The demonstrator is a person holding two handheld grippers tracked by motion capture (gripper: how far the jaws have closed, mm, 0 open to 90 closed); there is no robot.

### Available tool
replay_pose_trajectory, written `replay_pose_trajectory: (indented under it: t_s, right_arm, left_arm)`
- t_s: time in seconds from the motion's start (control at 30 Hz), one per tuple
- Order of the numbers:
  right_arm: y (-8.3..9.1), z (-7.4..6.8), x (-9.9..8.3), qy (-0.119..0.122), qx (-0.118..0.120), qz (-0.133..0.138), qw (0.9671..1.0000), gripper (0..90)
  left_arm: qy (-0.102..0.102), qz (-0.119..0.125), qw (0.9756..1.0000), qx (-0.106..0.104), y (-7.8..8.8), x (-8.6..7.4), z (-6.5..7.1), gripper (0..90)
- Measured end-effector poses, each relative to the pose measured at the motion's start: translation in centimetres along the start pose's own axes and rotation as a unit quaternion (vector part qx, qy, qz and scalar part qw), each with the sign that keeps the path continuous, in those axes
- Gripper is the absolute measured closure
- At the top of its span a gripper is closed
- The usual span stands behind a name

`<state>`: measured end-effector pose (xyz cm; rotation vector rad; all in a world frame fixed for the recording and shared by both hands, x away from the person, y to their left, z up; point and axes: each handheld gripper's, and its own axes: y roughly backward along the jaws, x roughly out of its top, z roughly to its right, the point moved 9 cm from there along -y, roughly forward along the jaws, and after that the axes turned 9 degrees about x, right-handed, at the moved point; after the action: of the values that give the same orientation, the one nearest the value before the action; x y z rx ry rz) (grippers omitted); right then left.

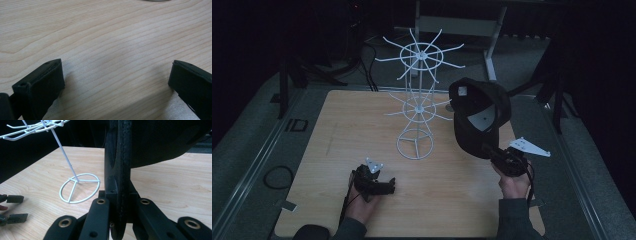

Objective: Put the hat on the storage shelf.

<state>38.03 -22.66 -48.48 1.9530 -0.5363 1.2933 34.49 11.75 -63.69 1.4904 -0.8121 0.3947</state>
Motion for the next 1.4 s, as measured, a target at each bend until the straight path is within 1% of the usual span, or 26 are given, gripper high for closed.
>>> replay_pose_trajectory:
  t_s: [0.7,1.03,1.4]
  right_arm:
    - [0.0,-0.6,1.4,0.017,-0.001,0.001,0.9999,86.5]
    - [-0.1,-0.9,2.1,0.022,-0.001,0.005,0.9997,86.5]
    - [0.1,-0.9,2.5,0.026,-0.005,0.010,0.9996,86.6]
  left_arm:
    - [0.001,0.001,1.0000,0.000,0.0,0.0,0.0,0.1]
    - [0.001,0.000,1.0000,0.000,0.0,0.0,0.0,0.1]
    - [0.001,0.000,1.0000,0.000,0.0,0.0,0.0,0.1]
